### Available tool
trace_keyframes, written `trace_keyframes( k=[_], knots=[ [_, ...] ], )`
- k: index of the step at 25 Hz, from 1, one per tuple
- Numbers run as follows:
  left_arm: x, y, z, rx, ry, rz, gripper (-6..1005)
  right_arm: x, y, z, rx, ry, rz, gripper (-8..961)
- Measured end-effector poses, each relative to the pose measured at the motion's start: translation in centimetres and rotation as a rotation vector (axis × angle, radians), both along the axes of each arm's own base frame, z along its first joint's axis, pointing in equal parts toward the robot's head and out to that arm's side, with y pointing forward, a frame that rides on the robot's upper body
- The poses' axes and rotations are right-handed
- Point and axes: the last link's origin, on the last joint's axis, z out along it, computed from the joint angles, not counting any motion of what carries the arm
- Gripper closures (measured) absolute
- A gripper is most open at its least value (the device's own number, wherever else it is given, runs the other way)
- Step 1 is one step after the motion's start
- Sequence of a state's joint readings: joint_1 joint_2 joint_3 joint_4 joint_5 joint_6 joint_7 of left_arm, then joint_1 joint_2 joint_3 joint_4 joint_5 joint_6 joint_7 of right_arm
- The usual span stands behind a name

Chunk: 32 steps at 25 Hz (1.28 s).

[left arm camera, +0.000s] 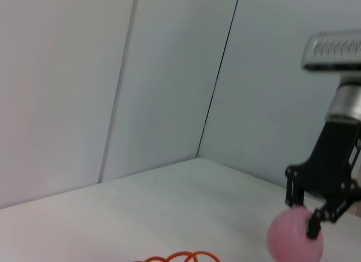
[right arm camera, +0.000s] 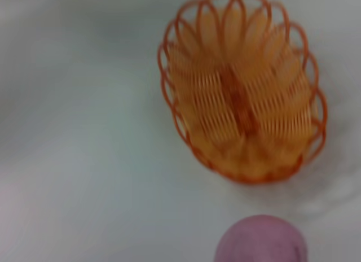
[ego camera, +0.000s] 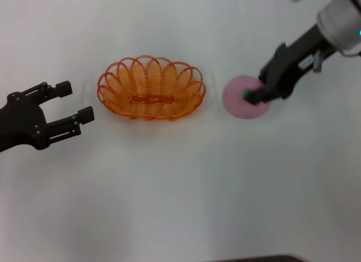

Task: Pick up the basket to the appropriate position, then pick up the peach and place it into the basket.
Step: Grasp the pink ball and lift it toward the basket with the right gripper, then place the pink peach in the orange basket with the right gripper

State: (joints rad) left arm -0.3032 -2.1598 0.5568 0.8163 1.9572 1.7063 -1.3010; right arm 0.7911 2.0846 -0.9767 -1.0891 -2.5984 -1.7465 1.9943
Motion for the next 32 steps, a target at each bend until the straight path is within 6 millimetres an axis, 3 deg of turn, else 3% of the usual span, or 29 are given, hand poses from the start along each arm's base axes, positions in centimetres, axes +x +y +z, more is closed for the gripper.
trace_keyframes(
  k=[6,10,12,14,18,20,24,29,32],
  knots=[
    [0.1,0.1,0.1,-0.001,0.0,-0.002,201,-3.7,1.0,0.8,0.058,0.192,0.065,749],
    [0.2,0.2,0.0,-0.002,-0.002,-0.007,202,-4.6,2.0,-2.1,0.064,0.257,0.093,774],
    [0.3,0.2,0.0,-0.004,-0.003,-0.007,202,-4.7,2.5,-4.5,0.049,0.274,0.1,786],
    [0.3,0.2,-0.1,-0.005,-0.006,-0.008,202,-4.8,2.7,-5.3,0.056,0.274,0.102,799],
    [0.4,0.3,-0.1,-0.006,-0.008,-0.009,201,-4.8,3.4,-7.4,0.077,0.261,0.111,684],
    [0.4,0.3,-0.1,-0.007,-0.008,-0.007,201,-5.0,3.5,-7.7,0.082,0.266,0.12,626],
    [0.3,0.2,-0.2,-0.008,-0.011,-0.003,201,-5.0,3.3,-7.7,0.079,0.291,0.126,422],
    [0.2,0.1,-0.2,-0.003,-0.026,0.011,201,-3.7,2.8,-5.7,0.098,0.401,0.108,232],
    [0.0,0.1,0.1,0.02,-0.047,0.025,201,-1.7,1.7,-2.5,0.124,0.514,0.104,133]
  ],
)
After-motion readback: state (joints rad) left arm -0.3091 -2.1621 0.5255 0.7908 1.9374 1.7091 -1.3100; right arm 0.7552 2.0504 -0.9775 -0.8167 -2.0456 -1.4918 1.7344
